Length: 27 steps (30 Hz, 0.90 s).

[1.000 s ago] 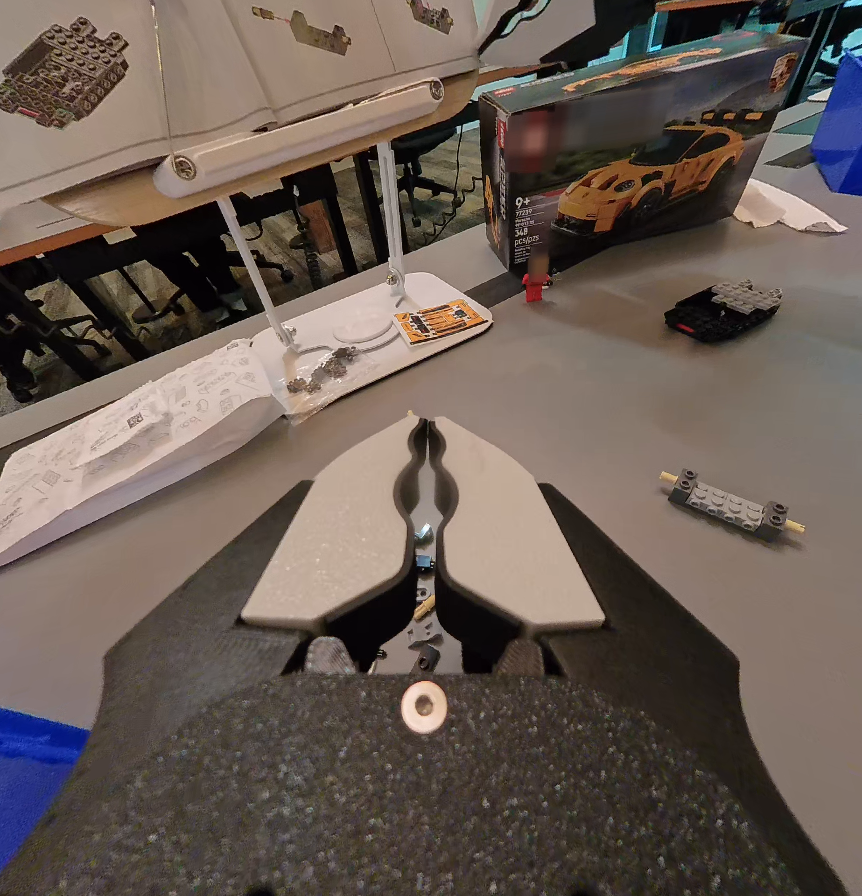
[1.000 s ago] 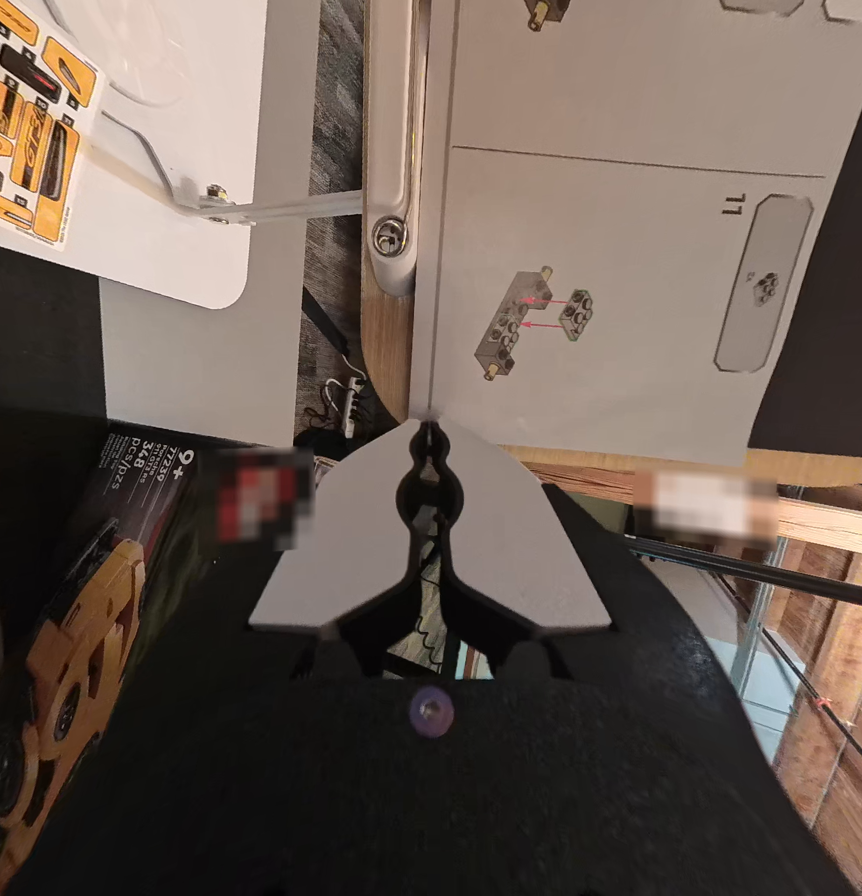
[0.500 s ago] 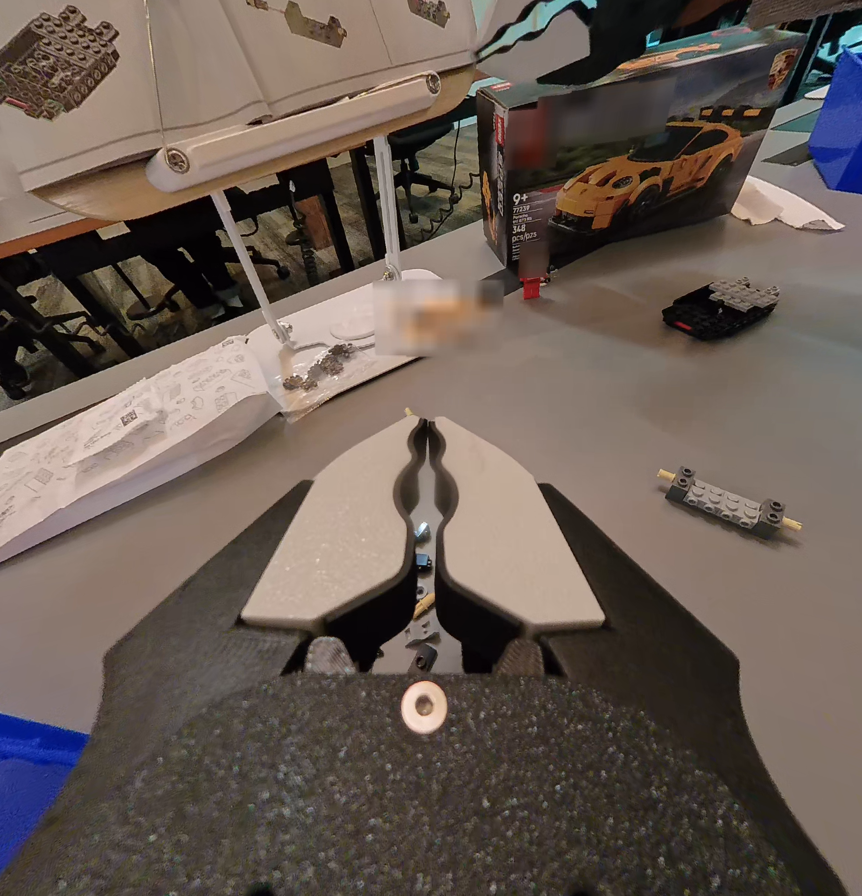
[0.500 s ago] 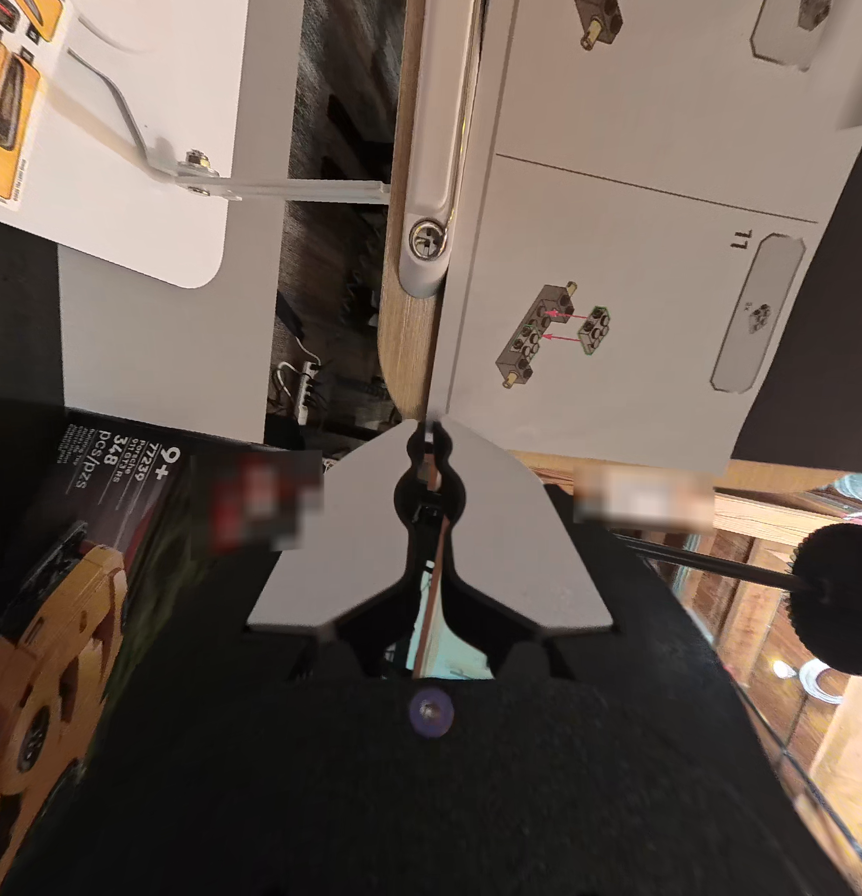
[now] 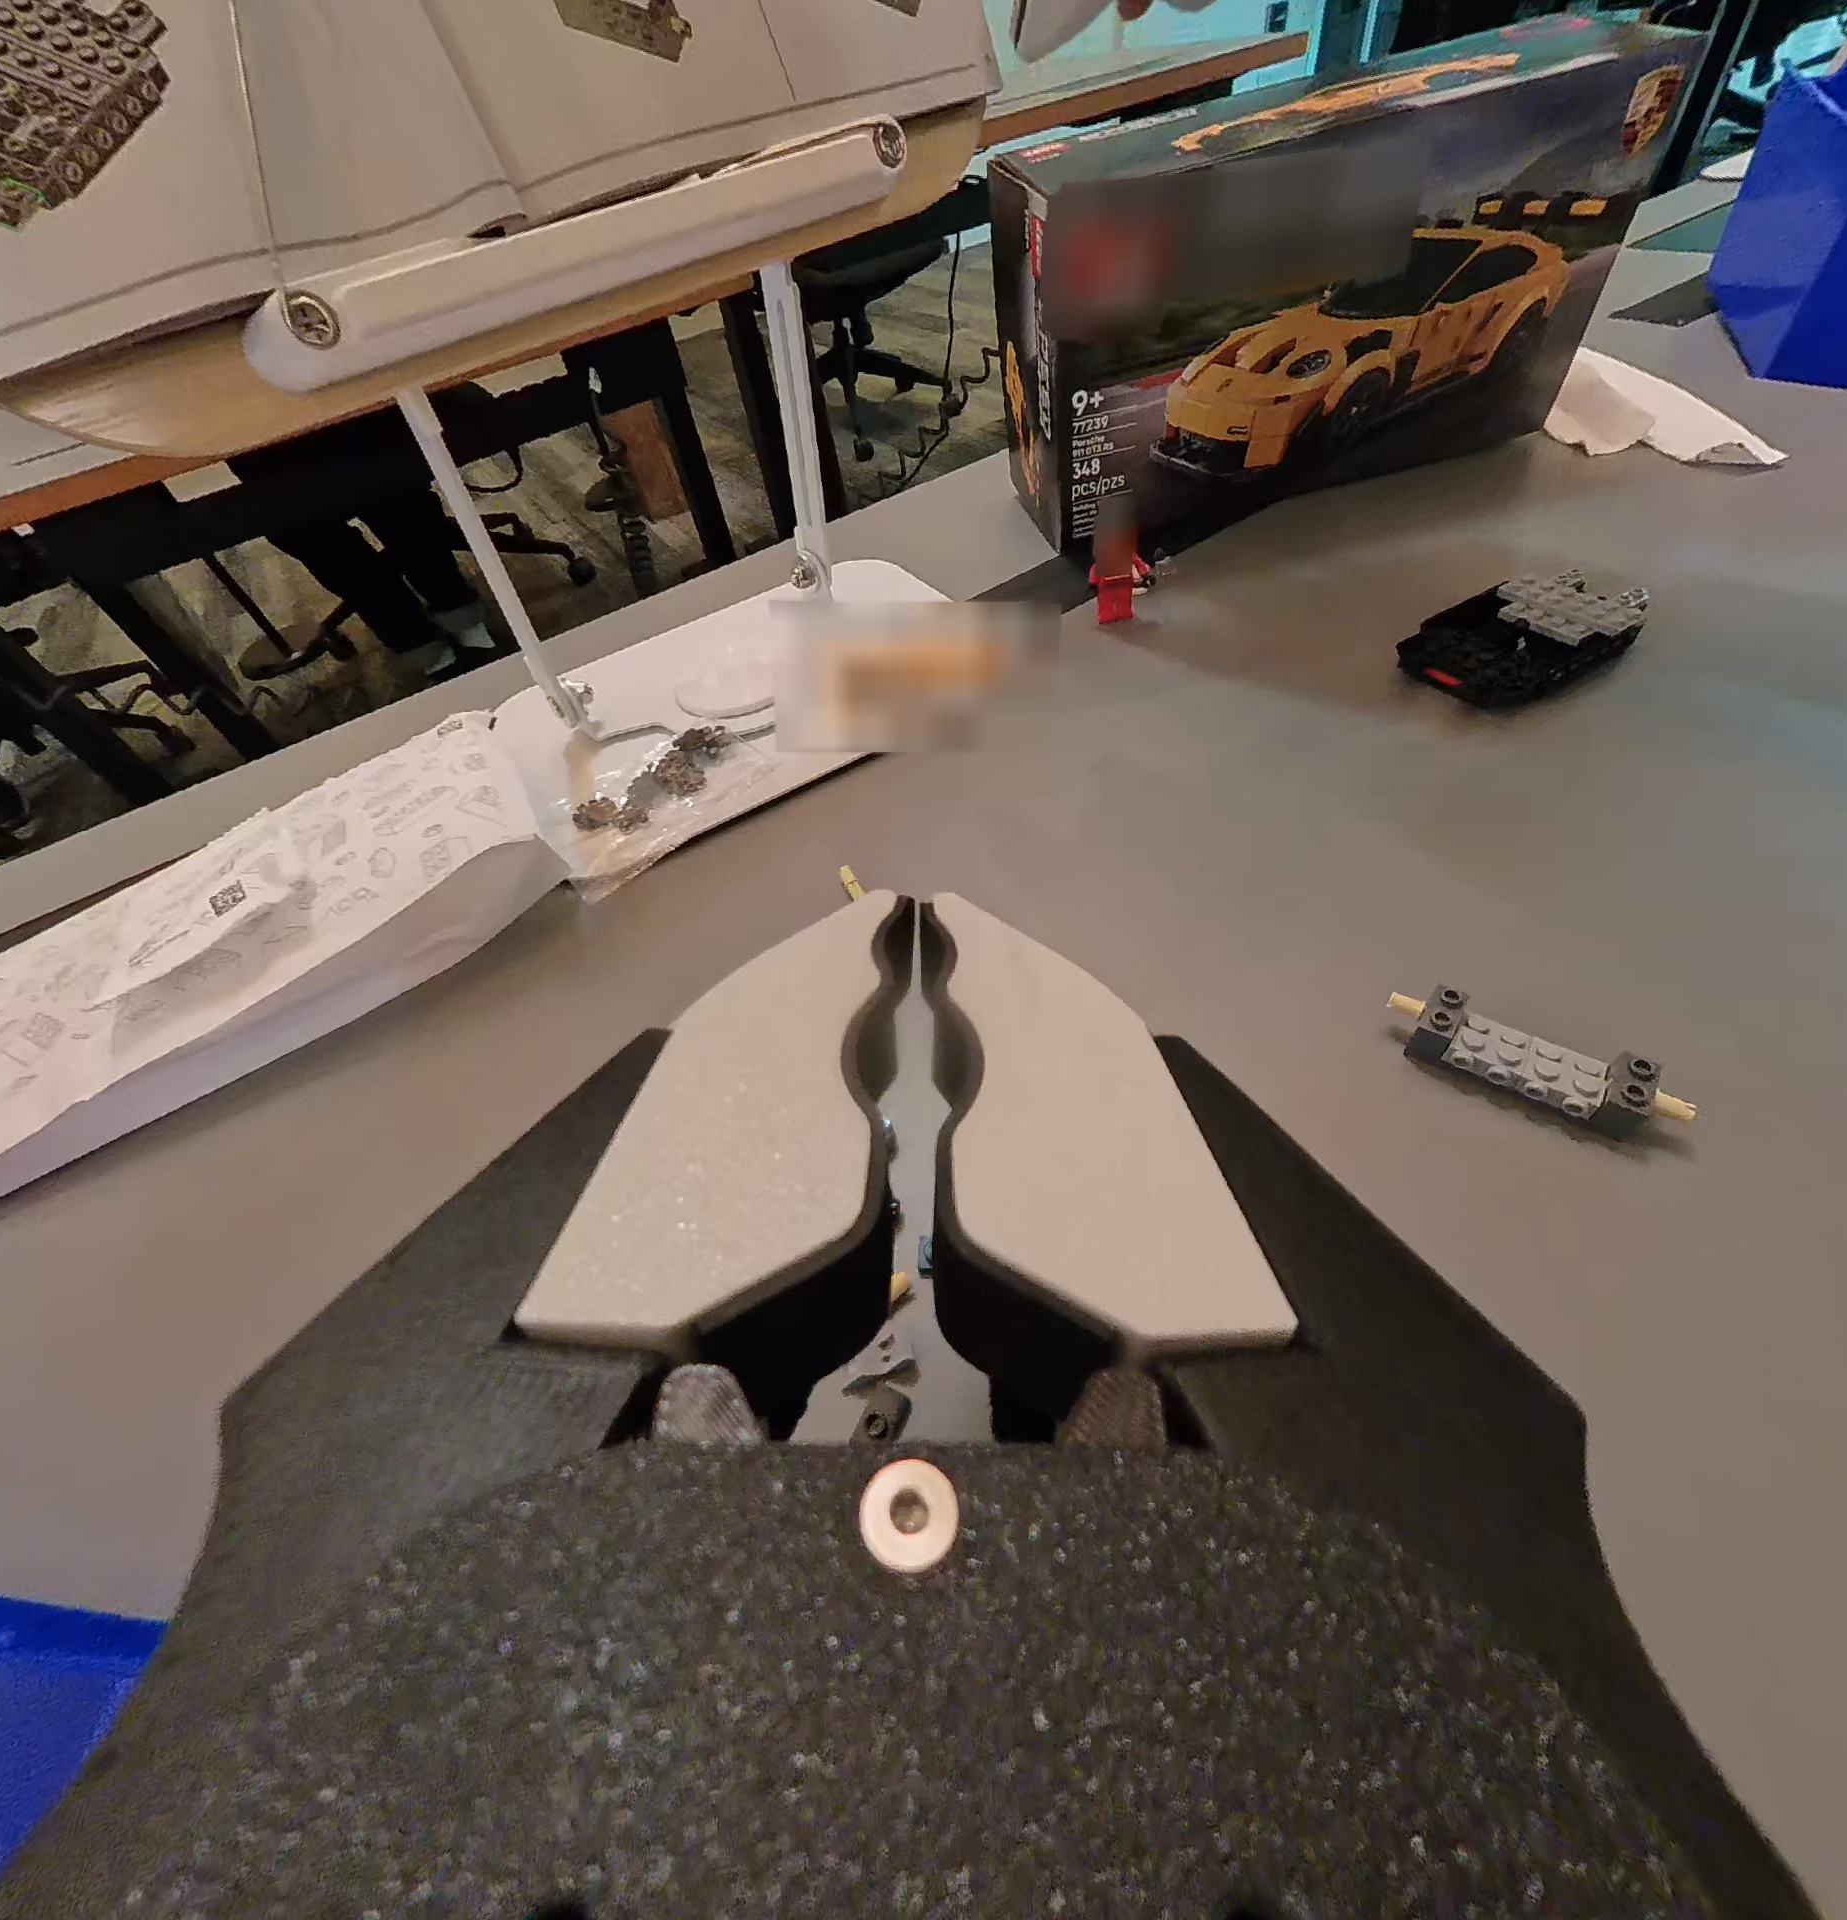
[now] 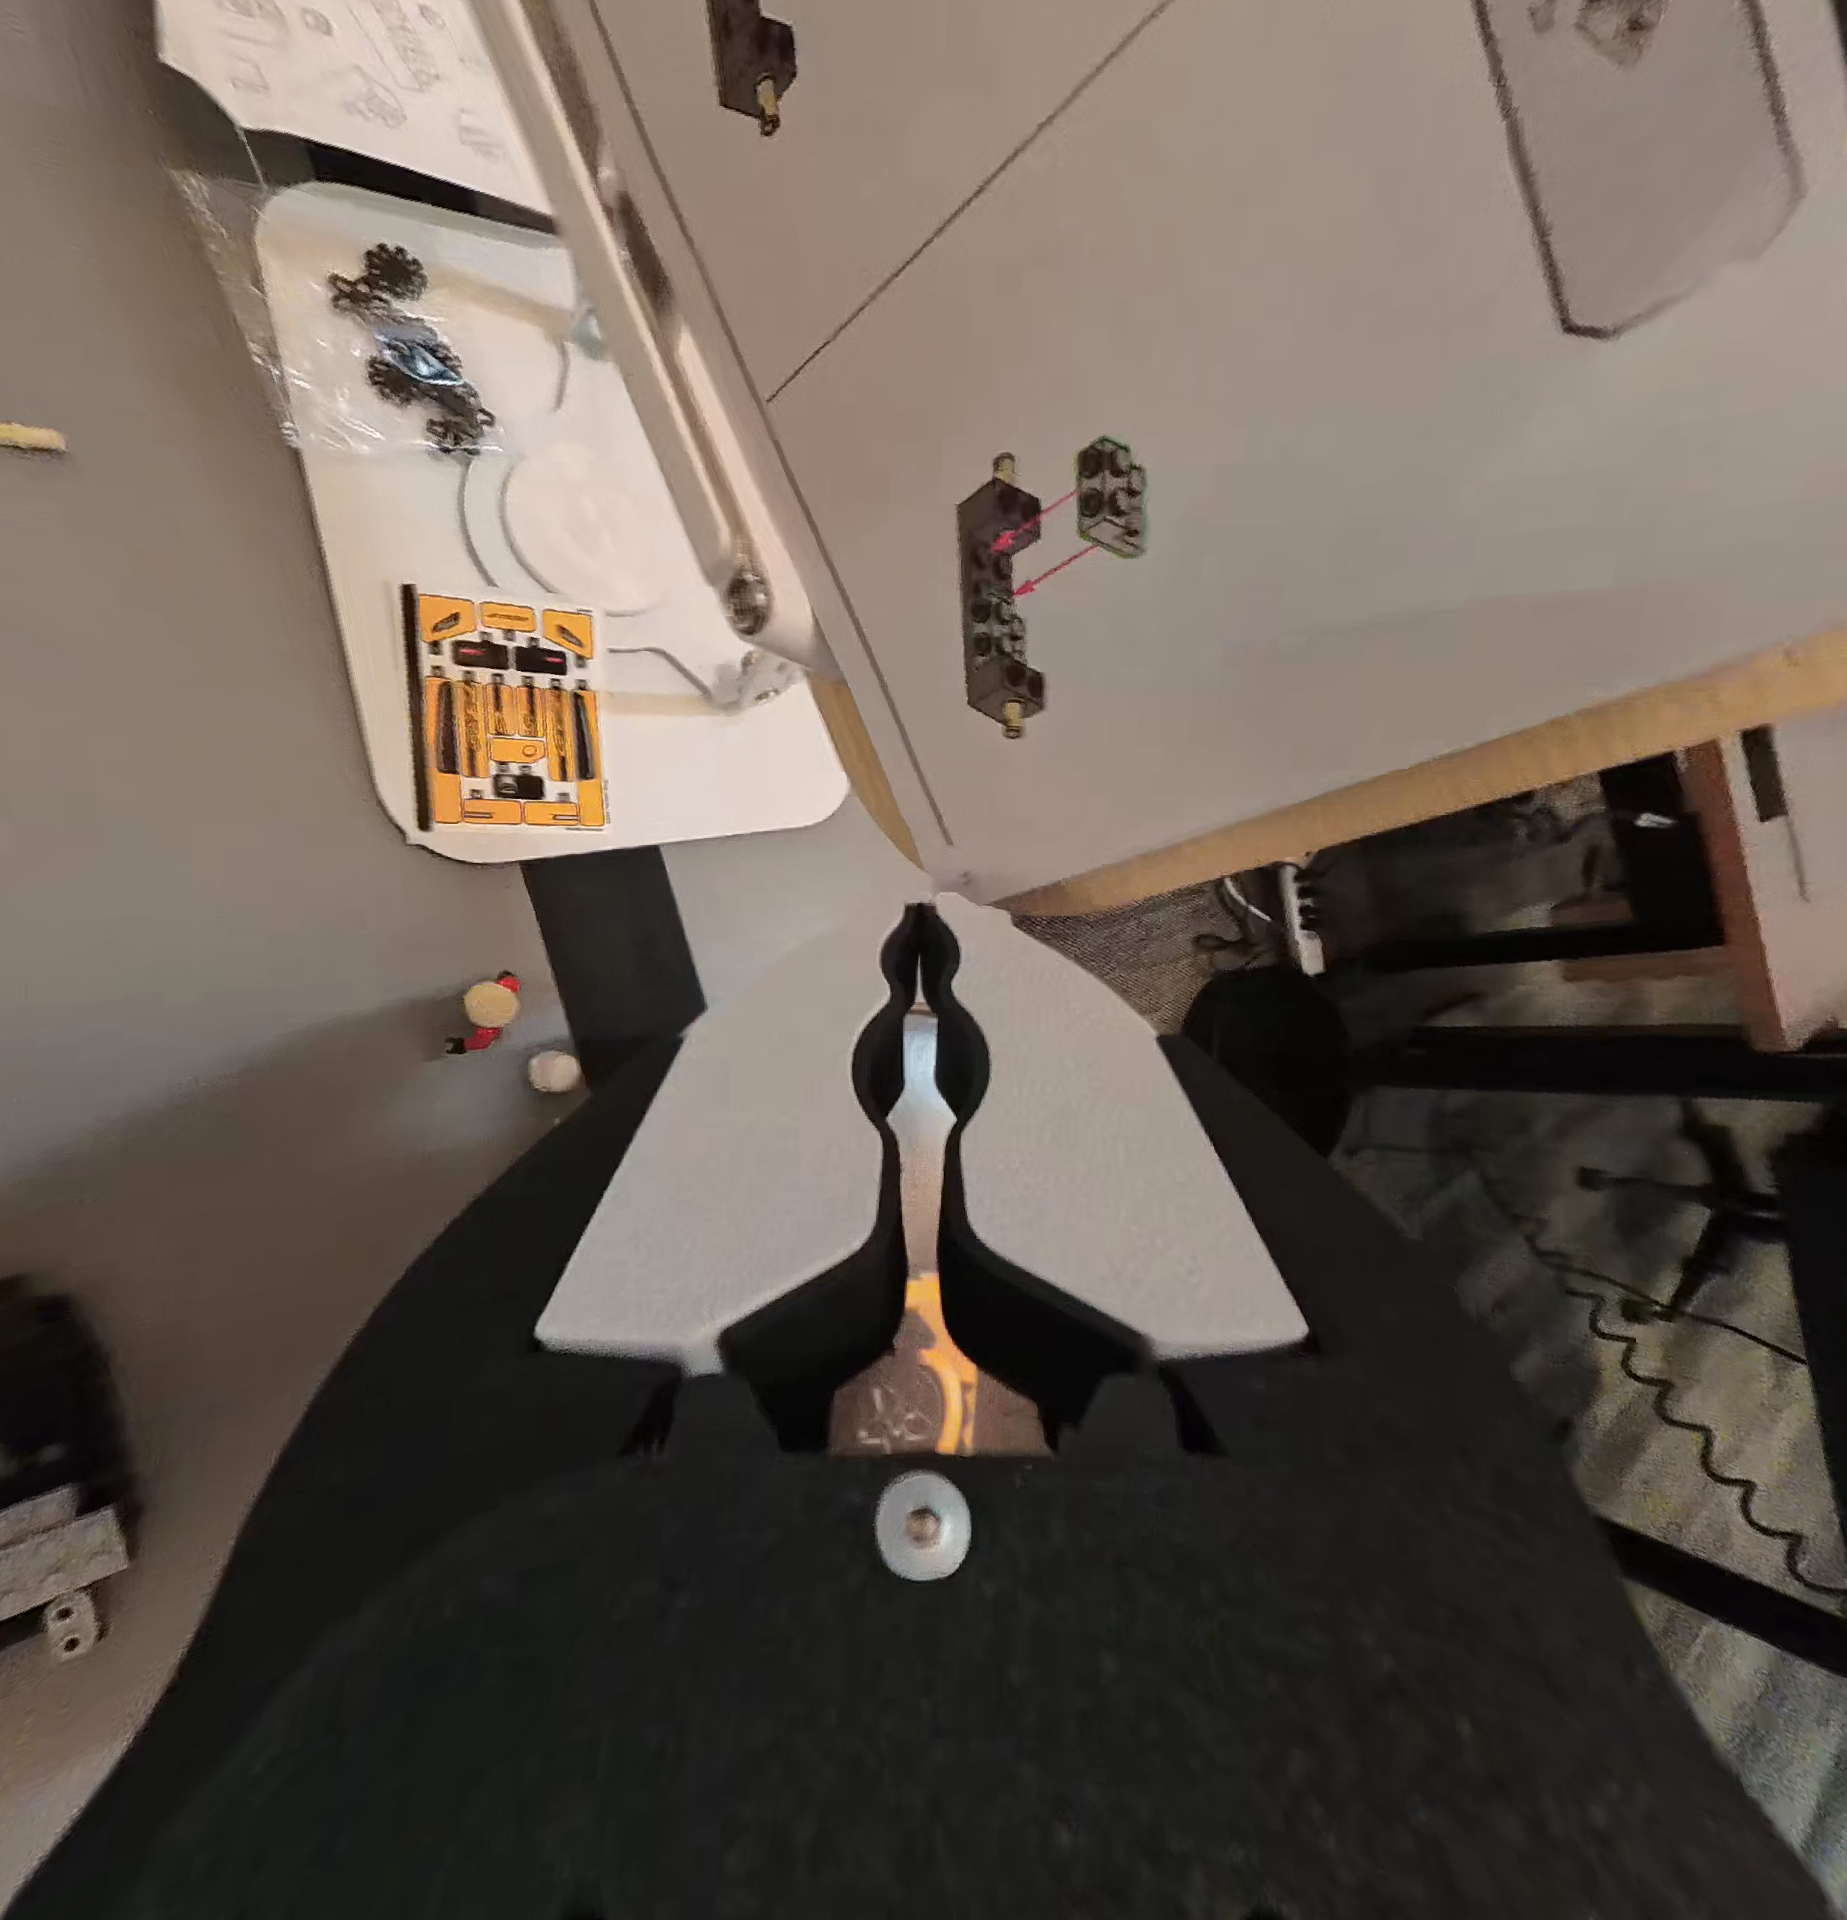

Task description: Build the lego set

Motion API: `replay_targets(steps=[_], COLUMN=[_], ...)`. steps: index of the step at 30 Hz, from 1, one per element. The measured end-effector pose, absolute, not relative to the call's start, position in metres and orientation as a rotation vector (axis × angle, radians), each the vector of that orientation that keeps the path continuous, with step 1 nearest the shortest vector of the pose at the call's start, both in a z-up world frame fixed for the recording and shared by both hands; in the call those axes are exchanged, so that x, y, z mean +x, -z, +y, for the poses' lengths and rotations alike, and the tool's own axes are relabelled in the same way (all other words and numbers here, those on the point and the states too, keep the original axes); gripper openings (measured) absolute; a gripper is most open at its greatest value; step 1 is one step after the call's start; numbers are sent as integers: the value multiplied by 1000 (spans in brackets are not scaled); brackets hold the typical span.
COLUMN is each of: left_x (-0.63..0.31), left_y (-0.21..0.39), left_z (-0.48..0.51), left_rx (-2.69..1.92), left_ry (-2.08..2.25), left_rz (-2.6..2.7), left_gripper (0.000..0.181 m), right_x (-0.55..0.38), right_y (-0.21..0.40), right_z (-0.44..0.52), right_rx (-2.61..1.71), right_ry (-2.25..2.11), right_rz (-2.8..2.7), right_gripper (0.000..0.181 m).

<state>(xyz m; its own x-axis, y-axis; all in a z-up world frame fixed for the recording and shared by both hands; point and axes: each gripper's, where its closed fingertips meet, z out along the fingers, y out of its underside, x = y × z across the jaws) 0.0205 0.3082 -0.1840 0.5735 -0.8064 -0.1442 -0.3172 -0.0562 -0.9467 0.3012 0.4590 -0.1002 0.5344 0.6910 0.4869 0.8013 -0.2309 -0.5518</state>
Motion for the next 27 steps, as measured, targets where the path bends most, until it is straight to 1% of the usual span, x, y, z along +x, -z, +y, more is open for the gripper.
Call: replay_targets(steps=[2, 5, 6, 9, 12, 14, 17, 22, 24, 27], left_x=[21, 21, 20, 20, 23, 25, 24, 24, 24, 26], left_y=[184, 184, 184, 186, 189, 190, 192, 192, 193, 193], left_z=[308, 307, 307, 308, 307, 305, 304, 305, 304, 303], left_rx=[-1634, -1634, -1635, -1641, -1647, -1640, -1642, -1647, -1647, -1644], left_ry=[520, 520, 521, 527, 531, 526, 520, 528, 531, 530], left_rz=[963, 967, 967, 967, 982, 996, 1001, 999, 1003, 1013], left_gripper=[0, 1, 1, 1, 1, 1, 1, 1, 1, 1], right_x=[305, 301, 297, 289, 292, 291, 287, 293, 290, 281], right_y=[96, 88, 83, 67, 60, 50, 33, 25, 29, 40], right_z=[464, 467, 468, 473, 485, 493, 502, 510, 509, 507], right_rx=[-1948, -1776, -1680, -1486, -1482, -1521, -1571, -1562, -1553, -1524], right_ry=[247, 446, 532, 723, 787, 700, 555, 591, 613, 663], right_rz=[-1224, -1298, -1305, -1274, -1171, -1068, -946, -882, -896, -940], right_gripper=[0, 0, 5, 40, 71, 79, 77, 57, 45, 17])
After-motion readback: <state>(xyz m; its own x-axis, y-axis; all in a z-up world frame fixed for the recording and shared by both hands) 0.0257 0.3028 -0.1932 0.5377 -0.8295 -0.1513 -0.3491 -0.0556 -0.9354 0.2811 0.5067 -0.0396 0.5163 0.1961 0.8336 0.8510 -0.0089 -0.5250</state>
